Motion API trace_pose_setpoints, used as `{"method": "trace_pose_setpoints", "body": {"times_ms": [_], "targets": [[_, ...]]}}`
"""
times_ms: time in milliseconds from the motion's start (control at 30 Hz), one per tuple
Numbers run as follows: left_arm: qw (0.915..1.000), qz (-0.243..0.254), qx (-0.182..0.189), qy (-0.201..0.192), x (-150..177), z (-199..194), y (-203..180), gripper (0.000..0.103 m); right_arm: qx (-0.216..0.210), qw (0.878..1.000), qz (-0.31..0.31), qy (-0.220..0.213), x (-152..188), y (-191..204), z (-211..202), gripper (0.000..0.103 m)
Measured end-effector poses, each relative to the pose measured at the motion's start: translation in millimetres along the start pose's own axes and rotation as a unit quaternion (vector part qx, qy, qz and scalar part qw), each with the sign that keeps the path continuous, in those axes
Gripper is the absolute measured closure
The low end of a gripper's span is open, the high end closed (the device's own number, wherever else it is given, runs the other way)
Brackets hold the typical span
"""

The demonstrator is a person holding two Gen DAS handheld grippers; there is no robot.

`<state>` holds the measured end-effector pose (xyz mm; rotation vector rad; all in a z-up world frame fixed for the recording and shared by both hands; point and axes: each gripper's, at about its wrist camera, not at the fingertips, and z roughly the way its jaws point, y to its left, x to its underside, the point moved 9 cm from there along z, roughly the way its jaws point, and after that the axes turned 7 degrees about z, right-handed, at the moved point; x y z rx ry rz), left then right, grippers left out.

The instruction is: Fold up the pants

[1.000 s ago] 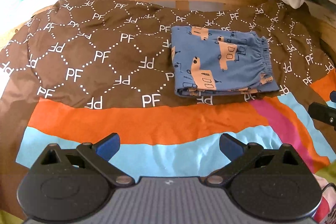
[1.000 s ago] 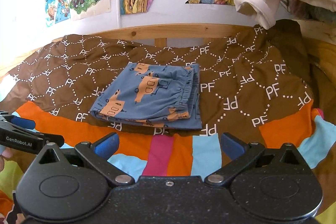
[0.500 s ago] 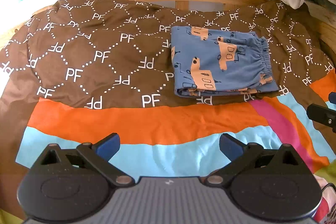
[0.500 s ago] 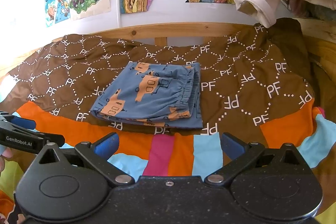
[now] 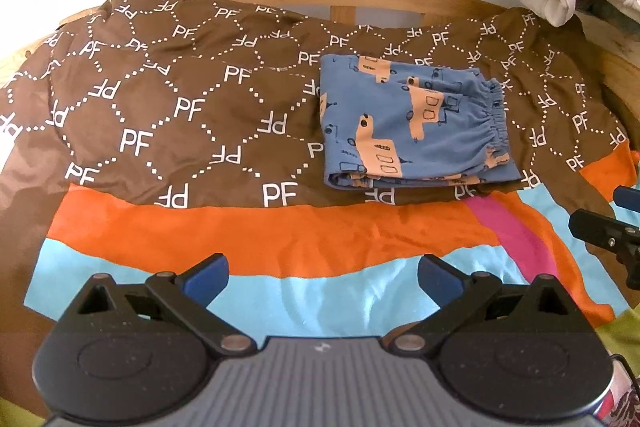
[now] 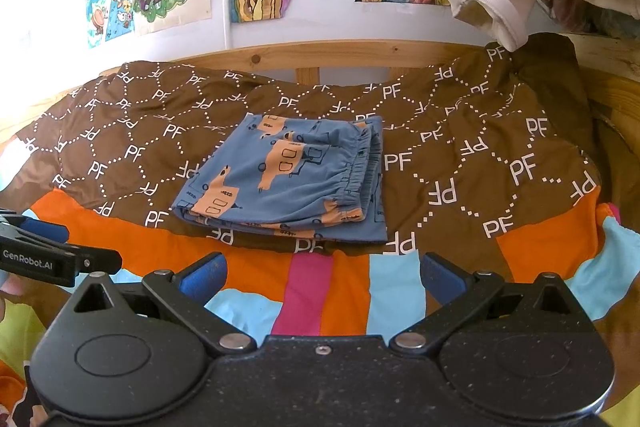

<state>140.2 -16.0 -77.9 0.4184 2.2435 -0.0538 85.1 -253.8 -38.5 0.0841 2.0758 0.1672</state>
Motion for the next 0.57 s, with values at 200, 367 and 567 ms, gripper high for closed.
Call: {"method": "trace_pose_setpoints", "body": {"times_ms": [200, 367, 567], "targets": [[0.9998, 0.015, -0.004, -0.012, -4.2, -4.8, -2.6, 0.0, 0.0, 1.0, 0.0, 0.0, -0.4, 0.4, -0.5, 0.001], [0.9993, 0.031, -0.004, -0.019, -5.2, -7.1, -6.0, 0.0, 0.0, 1.0, -0.002, 0.001, 1.8, 0.4, 1.1, 0.001], [0.9992, 0.035, -0.004, -0.019, -4.6, -7.1, -7.1, 0.0, 0.0, 1.0, -0.002, 0.001, 1.3, 0.6, 0.8, 0.001]]}}
